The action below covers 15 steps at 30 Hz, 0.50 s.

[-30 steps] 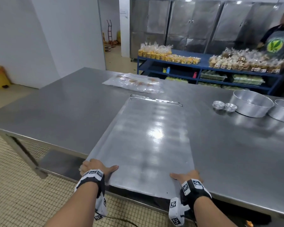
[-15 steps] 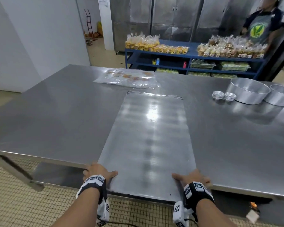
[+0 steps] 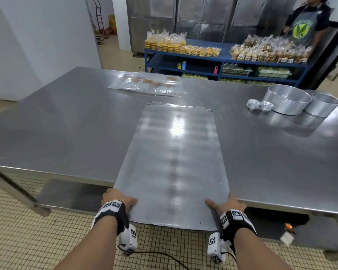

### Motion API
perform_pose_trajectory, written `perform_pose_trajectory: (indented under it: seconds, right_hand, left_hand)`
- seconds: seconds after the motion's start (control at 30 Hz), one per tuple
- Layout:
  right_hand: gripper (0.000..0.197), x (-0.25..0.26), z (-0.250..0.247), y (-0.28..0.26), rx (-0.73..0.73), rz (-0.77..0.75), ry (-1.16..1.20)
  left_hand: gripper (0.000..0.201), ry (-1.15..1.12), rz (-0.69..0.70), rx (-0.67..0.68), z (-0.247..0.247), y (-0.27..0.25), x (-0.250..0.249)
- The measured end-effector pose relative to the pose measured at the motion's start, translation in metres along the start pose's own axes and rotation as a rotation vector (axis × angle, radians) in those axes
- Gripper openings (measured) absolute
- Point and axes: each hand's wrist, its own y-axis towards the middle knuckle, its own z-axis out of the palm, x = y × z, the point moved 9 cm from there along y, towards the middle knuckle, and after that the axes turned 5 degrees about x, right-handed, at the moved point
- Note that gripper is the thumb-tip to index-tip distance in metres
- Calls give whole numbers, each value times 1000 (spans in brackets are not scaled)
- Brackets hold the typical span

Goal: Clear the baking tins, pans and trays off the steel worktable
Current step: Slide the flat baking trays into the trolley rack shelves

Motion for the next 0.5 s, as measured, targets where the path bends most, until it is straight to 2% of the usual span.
perform_pose_trajectory:
  seconds: [0.2, 0.4, 0.5]
  right_hand:
    - [97, -38, -11, -25, 35, -58, 109]
    - [108, -92, -10, -43, 69, -6, 217]
    - [105, -112, -14, -58, 90, 16, 273]
  left_hand:
    - [114, -37, -69, 10, 17, -46, 30]
    - [108, -79, -110, 16, 30, -102, 61]
    - [98, -95, -95, 57, 38, -122, 74]
